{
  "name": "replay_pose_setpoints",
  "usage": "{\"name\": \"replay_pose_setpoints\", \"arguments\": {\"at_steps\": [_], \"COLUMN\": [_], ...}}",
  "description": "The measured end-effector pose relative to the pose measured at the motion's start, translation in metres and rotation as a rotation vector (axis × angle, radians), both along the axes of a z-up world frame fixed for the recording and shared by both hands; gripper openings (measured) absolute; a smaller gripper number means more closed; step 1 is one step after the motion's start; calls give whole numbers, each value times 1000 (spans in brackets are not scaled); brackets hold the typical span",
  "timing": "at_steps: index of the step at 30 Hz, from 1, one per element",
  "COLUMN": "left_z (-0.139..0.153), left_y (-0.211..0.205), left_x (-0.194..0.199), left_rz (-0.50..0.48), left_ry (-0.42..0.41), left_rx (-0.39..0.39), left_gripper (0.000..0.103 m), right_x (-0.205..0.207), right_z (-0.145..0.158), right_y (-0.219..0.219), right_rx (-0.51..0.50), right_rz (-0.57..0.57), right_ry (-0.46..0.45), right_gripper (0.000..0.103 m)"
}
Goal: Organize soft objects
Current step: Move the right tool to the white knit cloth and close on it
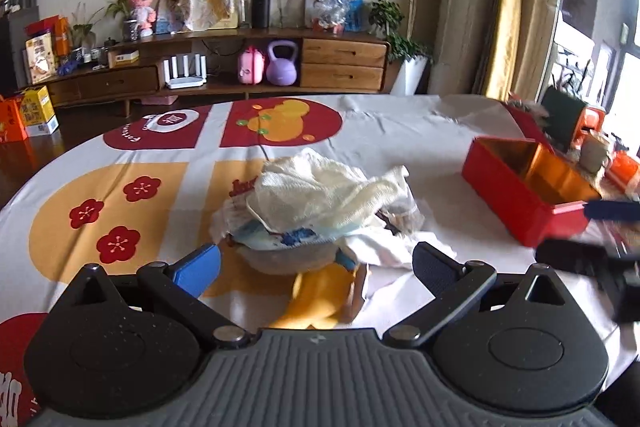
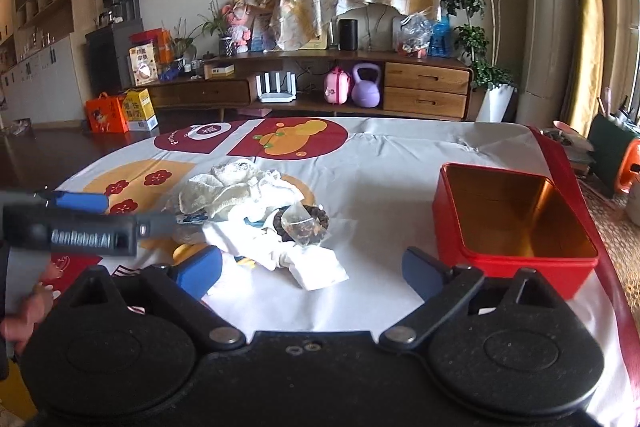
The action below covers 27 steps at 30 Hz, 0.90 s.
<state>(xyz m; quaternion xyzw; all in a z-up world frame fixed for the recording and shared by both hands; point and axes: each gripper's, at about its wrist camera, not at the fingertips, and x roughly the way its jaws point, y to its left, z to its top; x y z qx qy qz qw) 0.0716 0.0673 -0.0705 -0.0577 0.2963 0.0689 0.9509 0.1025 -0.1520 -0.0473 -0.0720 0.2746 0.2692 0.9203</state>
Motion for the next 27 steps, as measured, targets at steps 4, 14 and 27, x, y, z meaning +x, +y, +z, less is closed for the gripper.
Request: {"name": "replay_pose_setpoints", "arguments": {"at_steps": [4, 14, 27], "left_z": [-10, -12, -35], "left_y": [-5, 20, 49], "left_x": [5, 33, 44], "left_rz": [-15, 24, 27], "left_ry": [14, -7, 50], "left_rx": [25, 30, -12], "left_gripper": [102, 102, 91], "right_x": [23, 84, 123], "right_z": [2, 9, -32], "right_y": [9, 68, 129], "right_rx": [-8, -19, -72], "right_rz": [29, 152, 270], "right_ry": [20, 61, 248], "right_gripper": [94, 93, 91]}}
